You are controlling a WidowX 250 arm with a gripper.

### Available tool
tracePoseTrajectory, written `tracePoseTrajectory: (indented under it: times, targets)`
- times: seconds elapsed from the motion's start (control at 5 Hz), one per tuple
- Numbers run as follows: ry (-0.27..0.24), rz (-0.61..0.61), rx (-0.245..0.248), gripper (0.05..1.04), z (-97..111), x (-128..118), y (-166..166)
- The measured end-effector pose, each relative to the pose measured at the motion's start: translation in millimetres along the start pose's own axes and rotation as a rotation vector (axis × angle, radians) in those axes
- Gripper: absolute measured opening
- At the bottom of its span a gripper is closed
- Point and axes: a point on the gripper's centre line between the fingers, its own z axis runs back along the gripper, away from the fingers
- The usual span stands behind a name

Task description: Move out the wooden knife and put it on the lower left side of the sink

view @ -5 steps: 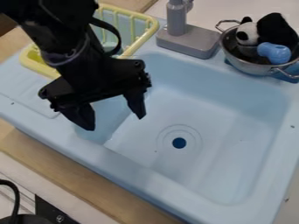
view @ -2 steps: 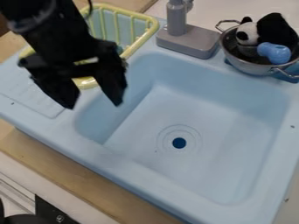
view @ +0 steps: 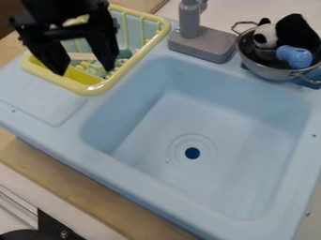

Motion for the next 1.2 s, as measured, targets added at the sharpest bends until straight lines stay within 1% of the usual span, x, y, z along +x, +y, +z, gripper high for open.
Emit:
tracePoseTrajectory:
  times: [0.2, 0.4, 0.6, 0.8, 1.0, 1.2]
  targets:
    - [0.06, -0.063, 0.025, 0.998, 0, 33, 7]
    - [0.137, -0.174, 0.031, 0.998, -9, 62, 12]
    - [0.177, -0.258, 0.035, 0.998, -20, 81, 22]
    - [0.249, -0.373, 0.06, 0.998, -35, 90, 28]
    - [0.303, -0.474, 0.087, 0.998, -49, 94, 31]
    - [0.332, -0.583, 0.121, 0.998, -61, 97, 29]
